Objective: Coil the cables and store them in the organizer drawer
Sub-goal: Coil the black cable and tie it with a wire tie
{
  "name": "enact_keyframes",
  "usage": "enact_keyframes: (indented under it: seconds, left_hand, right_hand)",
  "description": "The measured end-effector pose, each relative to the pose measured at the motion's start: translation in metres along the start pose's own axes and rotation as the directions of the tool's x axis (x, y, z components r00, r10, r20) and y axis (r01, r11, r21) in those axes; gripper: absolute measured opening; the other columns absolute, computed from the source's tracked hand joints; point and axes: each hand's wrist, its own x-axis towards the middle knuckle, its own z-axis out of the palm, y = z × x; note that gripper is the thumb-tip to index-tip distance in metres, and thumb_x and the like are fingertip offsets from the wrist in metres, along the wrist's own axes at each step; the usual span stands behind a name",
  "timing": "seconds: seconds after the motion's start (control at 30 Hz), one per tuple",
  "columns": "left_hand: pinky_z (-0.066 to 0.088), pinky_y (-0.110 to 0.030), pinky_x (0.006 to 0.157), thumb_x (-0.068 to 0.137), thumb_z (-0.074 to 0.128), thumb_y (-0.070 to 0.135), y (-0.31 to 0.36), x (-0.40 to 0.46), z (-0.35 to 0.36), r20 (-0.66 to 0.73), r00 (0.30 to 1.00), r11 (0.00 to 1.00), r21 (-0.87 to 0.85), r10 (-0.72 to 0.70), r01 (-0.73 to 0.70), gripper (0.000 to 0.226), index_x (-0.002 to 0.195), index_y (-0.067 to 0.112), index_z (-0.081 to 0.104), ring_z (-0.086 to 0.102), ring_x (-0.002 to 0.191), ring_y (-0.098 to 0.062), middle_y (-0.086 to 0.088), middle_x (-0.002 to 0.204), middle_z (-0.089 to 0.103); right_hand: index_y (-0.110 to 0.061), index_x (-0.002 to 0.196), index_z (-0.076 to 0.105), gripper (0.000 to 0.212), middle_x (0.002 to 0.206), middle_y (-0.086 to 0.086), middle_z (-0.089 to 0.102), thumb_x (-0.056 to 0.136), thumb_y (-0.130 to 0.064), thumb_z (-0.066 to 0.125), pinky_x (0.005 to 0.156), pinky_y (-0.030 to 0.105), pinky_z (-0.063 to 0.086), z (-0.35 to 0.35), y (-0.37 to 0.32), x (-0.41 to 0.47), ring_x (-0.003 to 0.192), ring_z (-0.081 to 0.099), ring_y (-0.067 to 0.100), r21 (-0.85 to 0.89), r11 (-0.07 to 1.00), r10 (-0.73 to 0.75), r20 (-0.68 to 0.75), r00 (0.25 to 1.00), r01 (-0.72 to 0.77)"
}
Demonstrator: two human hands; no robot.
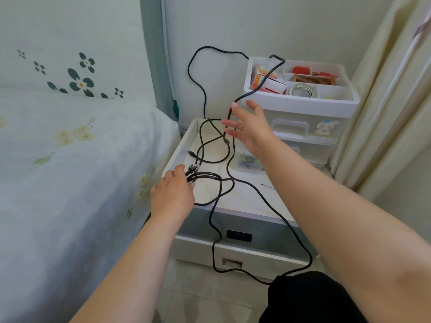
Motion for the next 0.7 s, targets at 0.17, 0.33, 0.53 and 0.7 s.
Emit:
enact_keyframes:
  seconds: [0.17, 0.33, 0.53, 0.7]
  left_hand:
    - [0.033, -0.026, 0.056, 0.097, 0.048, 0.033, -0.002, -0.001, -0.003, 0.078, 0.997, 0.977, -0.213, 0.02, -0.003, 0.025, 0.111, 0.015, 0.059, 0.053, 0.078, -0.019, -0.005, 0.099, 0.059]
    - [0.031, -0.027, 0.05, 0.098, 0.046, 0.035, -0.001, -0.009, -0.017, -0.046, 0.998, 0.959, -0.278, 0.045, -0.056, 0.023, 0.095, 0.016, 0.058, 0.05, 0.066, -0.014, 0.0, 0.081, 0.057]
    - [0.04, -0.029, 0.058, 0.093, 0.055, 0.035, -0.006, -0.025, -0.057, -0.214, 0.972, 0.92, -0.356, 0.092, -0.166, 0.016, 0.091, 0.023, 0.065, 0.055, 0.07, -0.019, 0.011, 0.067, 0.057]
    - [0.044, -0.03, 0.065, 0.086, 0.066, 0.033, -0.017, -0.041, -0.078, -0.074, 0.985, 0.864, -0.473, 0.158, -0.174, 0.011, 0.077, 0.028, 0.07, 0.06, 0.07, -0.013, 0.009, 0.069, 0.067]
  right_hand:
    - [-0.029, 0.14, 0.025, 0.049, 0.09, 0.009, 0.06, 0.097, -0.014, 0.043, 0.066, 0.033, 0.055, 0.021, -0.008, 0.0, 0.065, 0.057, 0.018, -0.433, 0.875, -0.209, 0.069, 0.975, 0.218]
    - [-0.022, 0.138, 0.028, 0.051, 0.076, 0.014, 0.062, 0.089, -0.015, 0.042, 0.065, 0.044, 0.049, 0.041, -0.005, -0.034, 0.067, 0.058, 0.032, -0.82, 0.273, -0.287, 0.431, 0.856, 0.504]
    - [-0.014, 0.121, 0.047, 0.03, 0.087, 0.007, 0.058, 0.094, -0.014, 0.036, 0.061, 0.032, 0.045, 0.046, 0.009, -0.085, 0.071, 0.055, 0.023, -0.822, 0.468, 0.029, 0.38, 0.925, 0.323]
    - [-0.014, 0.099, 0.062, 0.031, 0.052, -0.002, 0.049, 0.096, -0.022, 0.032, 0.038, 0.021, 0.023, 0.034, 0.023, -0.119, 0.04, 0.025, 0.013, -0.627, 0.771, 0.436, 0.387, 0.812, -0.115]
